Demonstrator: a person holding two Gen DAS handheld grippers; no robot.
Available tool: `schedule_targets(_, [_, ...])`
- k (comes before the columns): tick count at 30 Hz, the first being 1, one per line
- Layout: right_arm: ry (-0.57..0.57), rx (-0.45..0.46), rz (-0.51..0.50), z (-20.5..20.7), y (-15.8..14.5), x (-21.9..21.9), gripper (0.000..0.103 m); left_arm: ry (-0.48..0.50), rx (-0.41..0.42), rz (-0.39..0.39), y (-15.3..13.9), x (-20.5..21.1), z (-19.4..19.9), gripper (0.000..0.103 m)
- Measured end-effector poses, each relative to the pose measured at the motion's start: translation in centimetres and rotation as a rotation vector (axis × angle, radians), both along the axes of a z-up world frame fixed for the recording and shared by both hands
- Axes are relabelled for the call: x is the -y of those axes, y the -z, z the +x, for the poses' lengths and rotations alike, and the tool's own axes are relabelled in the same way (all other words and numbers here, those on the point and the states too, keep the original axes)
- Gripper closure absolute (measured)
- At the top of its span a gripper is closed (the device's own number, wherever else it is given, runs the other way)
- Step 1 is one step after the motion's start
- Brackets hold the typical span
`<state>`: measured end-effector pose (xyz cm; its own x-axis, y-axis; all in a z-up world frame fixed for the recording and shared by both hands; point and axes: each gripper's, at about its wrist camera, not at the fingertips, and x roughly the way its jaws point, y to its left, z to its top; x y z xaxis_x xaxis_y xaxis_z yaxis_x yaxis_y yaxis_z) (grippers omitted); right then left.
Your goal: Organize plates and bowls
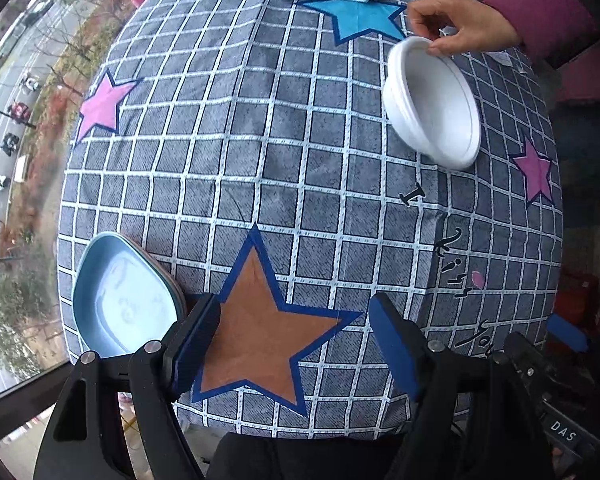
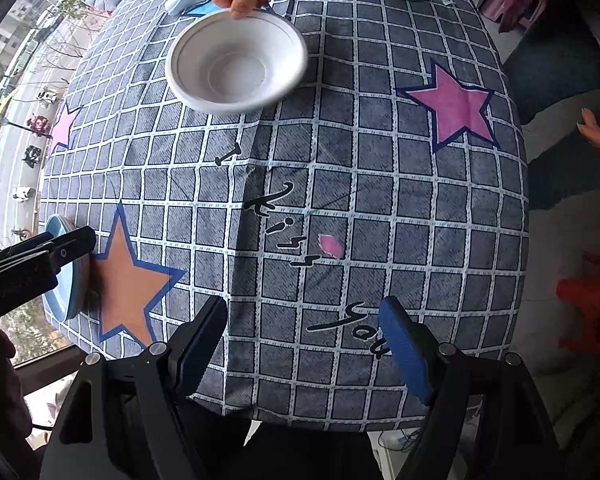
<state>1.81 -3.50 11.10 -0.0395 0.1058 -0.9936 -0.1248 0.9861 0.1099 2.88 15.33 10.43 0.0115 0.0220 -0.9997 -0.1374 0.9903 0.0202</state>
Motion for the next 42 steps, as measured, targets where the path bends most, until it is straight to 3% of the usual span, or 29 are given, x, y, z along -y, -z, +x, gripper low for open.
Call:
schedule_targets(8, [0.001, 0.023, 0.027, 0.5, -0.5, 1.3, 0.024, 0.048, 0.038, 0.049, -1.0, 1.8, -0.3, 0.023])
schedule_targets(18, [-0.030, 0.010, 0.043, 0.2, -0.4, 2.4, 0.024, 0.003, 0.007, 0.061, -0.5, 2.1, -1.7, 0.023])
schedule_targets(31, [-0.052, 0.058, 0.038, 1.0, -1.2, 2.3, 0.024, 0.129, 0.104, 0.113, -2.6, 6.3, 0.3, 0.023])
schedule_targets(42, [-0.075, 0.035, 0.040, 0.1, -0.6, 1.3, 0.024, 0.117, 0.071, 0.099, -1.8, 5.6, -0.1, 0.023])
